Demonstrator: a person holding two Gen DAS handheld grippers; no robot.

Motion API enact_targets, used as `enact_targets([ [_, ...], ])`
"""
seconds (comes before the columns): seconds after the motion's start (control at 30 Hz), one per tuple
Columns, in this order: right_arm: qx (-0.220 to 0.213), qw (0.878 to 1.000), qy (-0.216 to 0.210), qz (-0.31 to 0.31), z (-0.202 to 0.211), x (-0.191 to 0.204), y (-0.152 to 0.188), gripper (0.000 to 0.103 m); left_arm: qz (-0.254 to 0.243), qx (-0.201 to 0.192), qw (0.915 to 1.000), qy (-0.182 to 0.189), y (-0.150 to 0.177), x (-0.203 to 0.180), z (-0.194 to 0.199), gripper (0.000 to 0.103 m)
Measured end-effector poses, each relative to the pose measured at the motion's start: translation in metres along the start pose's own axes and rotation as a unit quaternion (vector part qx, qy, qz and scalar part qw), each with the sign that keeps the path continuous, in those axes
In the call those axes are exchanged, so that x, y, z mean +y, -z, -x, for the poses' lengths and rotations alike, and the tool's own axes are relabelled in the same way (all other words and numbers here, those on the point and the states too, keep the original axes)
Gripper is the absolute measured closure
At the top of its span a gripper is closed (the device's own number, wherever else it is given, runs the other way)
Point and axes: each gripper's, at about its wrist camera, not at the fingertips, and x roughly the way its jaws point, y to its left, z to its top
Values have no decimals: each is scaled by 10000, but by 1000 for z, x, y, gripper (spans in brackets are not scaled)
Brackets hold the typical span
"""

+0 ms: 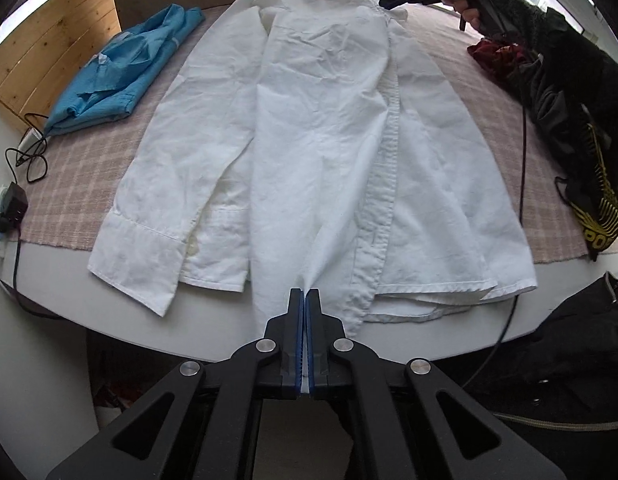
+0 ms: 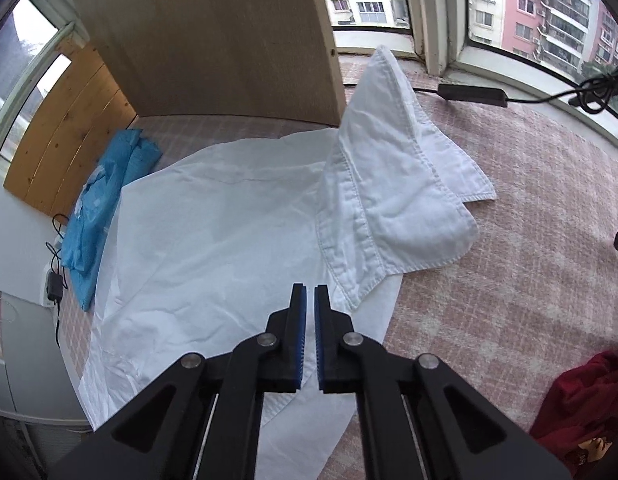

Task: Fold clothes

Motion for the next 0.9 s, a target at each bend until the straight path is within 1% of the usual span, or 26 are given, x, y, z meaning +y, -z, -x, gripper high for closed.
enact_targets([
  [0.07,66,9999,70,-139,-5,-6,-5,92,157,102,9998,20,-4,3,-12,102],
  [0.13,137,9995,78,-265,-12,-13,-8,88,262,149,9995,-71,-7,11,-17,102],
  [0.23,223,9990,140,-348,-21,-18,-13,83,410,216,9989,-32,-9,17,-23,102],
  [0.37,228,9988,371,-237,-29,-16,-20,77,302,235,9993,-45,-10,13,-26,102],
  [0.53,-73,9977,267,-619,-12,-32,-30,76,349,313,9989,-4,-10,16,-29,102],
  [0.6,-177,9965,377,-719,-7,-40,-35,73,305,333,9990,6,-10,15,-29,102],
  [0.67,-236,9953,452,-823,-7,-46,-40,67,239,347,9991,-9,-10,13,-28,102],
  [0.8,-129,9942,338,-1014,-17,-56,-44,66,137,354,9993,-32,-11,9,-27,102],
  [0.9,-64,9951,297,-940,-21,-61,-44,66,85,386,9992,-58,-12,8,-27,102],
])
